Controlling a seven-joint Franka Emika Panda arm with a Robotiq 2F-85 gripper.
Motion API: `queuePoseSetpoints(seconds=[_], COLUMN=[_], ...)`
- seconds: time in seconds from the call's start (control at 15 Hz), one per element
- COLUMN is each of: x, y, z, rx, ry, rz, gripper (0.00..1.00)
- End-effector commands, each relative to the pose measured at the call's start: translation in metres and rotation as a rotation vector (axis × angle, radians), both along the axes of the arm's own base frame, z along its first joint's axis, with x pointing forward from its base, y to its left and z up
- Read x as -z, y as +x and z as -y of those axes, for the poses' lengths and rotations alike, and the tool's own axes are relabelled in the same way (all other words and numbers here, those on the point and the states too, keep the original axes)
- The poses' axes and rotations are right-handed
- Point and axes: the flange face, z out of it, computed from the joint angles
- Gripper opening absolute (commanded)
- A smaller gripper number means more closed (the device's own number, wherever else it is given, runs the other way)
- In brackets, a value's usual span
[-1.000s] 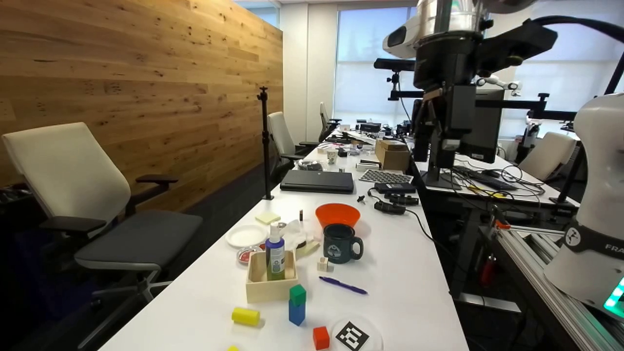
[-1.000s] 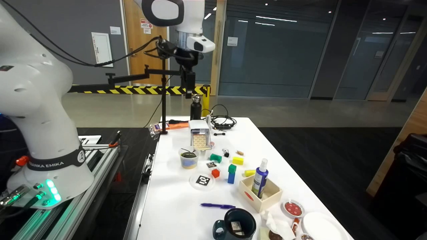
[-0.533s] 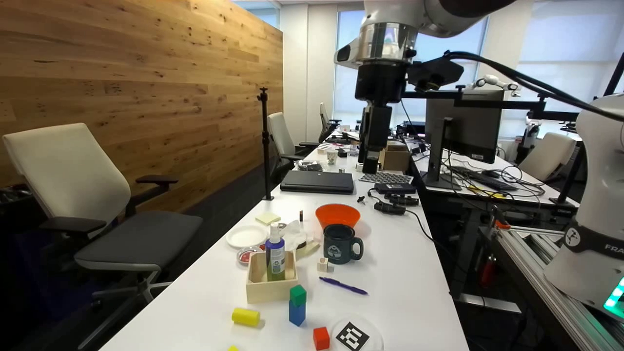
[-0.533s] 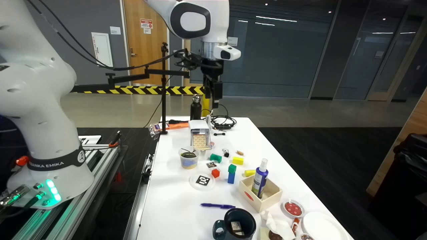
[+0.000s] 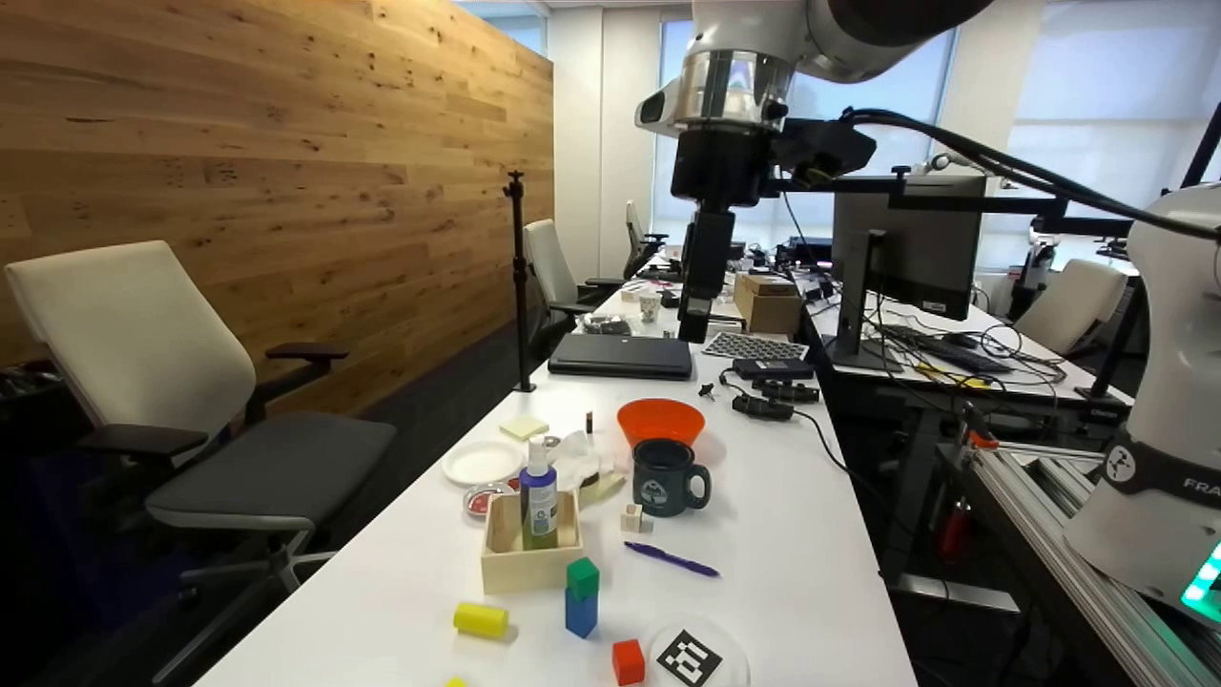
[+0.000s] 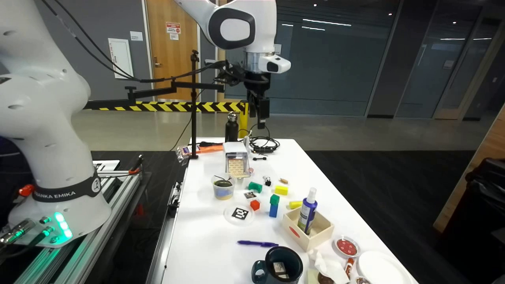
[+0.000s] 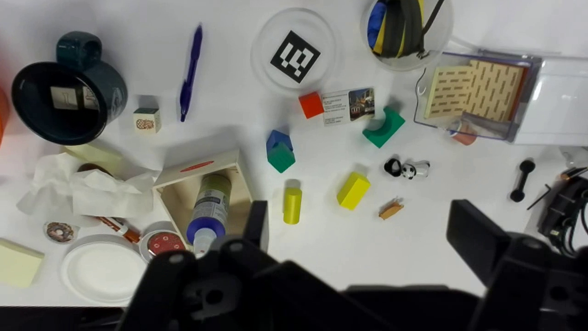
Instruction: Move the green cube to the white object, then close it
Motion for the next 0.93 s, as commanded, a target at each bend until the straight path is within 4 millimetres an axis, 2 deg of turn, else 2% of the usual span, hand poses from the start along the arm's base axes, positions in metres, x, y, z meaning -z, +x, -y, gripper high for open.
queuePoseSetpoints(seconds=[0.0,0.27,0.87], x=[0.016,0.041,0.106], y=[0.04,0.079,0.135], z=[0.001,0.008,0.013], rx=[0.07,0.079,0.089], ry=[0.022,0.032,0.039], rz=[0.074,0.091,-0.031], gripper=[1.0,1.0,1.0])
